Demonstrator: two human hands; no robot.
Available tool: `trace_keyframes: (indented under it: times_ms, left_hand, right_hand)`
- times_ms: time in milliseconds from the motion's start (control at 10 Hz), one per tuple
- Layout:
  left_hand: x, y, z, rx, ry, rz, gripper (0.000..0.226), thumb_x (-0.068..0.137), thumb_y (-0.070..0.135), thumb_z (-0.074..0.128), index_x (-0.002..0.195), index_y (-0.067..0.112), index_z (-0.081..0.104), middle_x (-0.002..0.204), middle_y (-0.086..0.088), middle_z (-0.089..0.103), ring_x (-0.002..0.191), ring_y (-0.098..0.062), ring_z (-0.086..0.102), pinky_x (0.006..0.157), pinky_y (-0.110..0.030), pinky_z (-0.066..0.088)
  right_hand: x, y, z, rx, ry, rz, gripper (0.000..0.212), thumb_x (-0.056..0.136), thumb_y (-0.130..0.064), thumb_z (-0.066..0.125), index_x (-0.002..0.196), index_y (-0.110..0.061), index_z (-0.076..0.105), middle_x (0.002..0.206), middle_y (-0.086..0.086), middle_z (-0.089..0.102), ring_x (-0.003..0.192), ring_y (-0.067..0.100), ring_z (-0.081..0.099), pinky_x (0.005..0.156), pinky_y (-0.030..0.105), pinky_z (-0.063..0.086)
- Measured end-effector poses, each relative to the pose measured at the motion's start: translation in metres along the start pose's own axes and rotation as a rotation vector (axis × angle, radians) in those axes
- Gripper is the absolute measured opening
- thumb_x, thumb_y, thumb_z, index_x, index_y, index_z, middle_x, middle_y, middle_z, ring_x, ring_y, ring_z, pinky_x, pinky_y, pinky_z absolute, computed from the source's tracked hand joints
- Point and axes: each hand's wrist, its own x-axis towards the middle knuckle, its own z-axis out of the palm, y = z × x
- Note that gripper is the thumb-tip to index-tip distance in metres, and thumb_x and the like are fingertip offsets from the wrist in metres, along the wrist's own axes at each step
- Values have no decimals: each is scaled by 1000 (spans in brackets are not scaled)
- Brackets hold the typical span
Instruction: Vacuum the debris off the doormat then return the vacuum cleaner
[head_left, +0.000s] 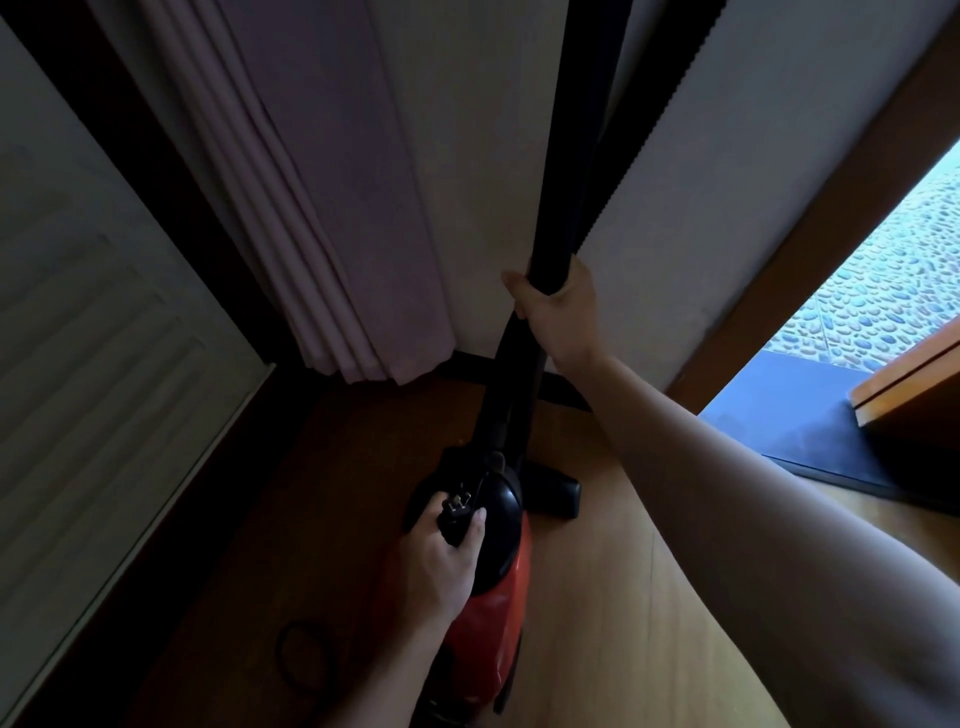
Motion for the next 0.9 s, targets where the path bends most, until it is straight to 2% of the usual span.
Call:
trace_keyframes:
  times_ms: [100,200,300,400,500,600,700,800,900]
  left_hand:
    - [-1,2,-2,3,1,-10,11,91,31,68,86,22,64,72,11,66,67,4,64,57,-8,48]
    - [-2,3,-2,26,11,-17,14,90,36,68,90,22,66,72,14,65,65,5,62,56,-8,47]
    - [-3,9,-7,55,-13,-31,15,90,40,66,95,26,64,77,18,62,72,6,60,57,-6,44]
    - [-7,16,-15,81,-77,-77,24,87,48,66,101,28,62,86,16,65,84,-6,66,66,-14,51]
    - [-13,20,-28,137,-126,-100,40,84,51,69,115,30,56,101,15,62,97,-9,63,78,-23,53]
    - [-16,20,-41,184,-186,-95,54,83,50,71,127,29,48,112,13,56,108,-10,58,87,-25,51]
    - [-17,25,-50,224,-259,-38,66,81,54,69,136,30,41,124,10,52,117,-10,53,93,-26,48]
    - [-11,49,-60,308,-239,44,73,81,59,65,142,31,37,131,8,47,122,-10,49,94,-23,44]
    - [-10,96,-77,421,-176,162,76,86,59,59,150,28,31,144,4,41,131,-14,43,101,-27,42]
  right_hand:
    - [-2,-1,0,-31,6,2,25,89,-20,73,77,-21,52,74,11,58,67,22,60,65,35,53]
    - [-2,-1,1,-77,37,16,21,88,-24,73,80,-26,54,76,12,62,70,26,64,68,37,56]
    - [-7,-9,2,-91,53,50,23,91,-19,72,81,-26,53,80,13,63,72,24,63,67,34,55]
    - [-13,-18,1,-92,52,79,20,92,-16,72,84,-23,54,83,14,65,73,22,63,66,31,53]
    - [-18,-22,-3,-80,34,108,21,91,-20,76,107,-12,63,99,11,70,88,23,66,73,28,52]
    - [-26,-23,-9,-103,10,130,47,90,-25,80,128,-7,60,110,1,66,102,17,63,85,33,54]
    - [-37,-21,-20,-117,15,118,53,87,-29,83,129,-11,56,109,-3,65,100,17,65,85,34,58]
    - [-47,-31,-38,-249,-19,111,57,87,-31,82,133,-13,54,114,-2,65,105,16,63,87,30,54]
    - [-59,-56,-61,-429,-9,70,53,89,-34,79,133,-13,57,124,7,67,115,23,64,94,39,54]
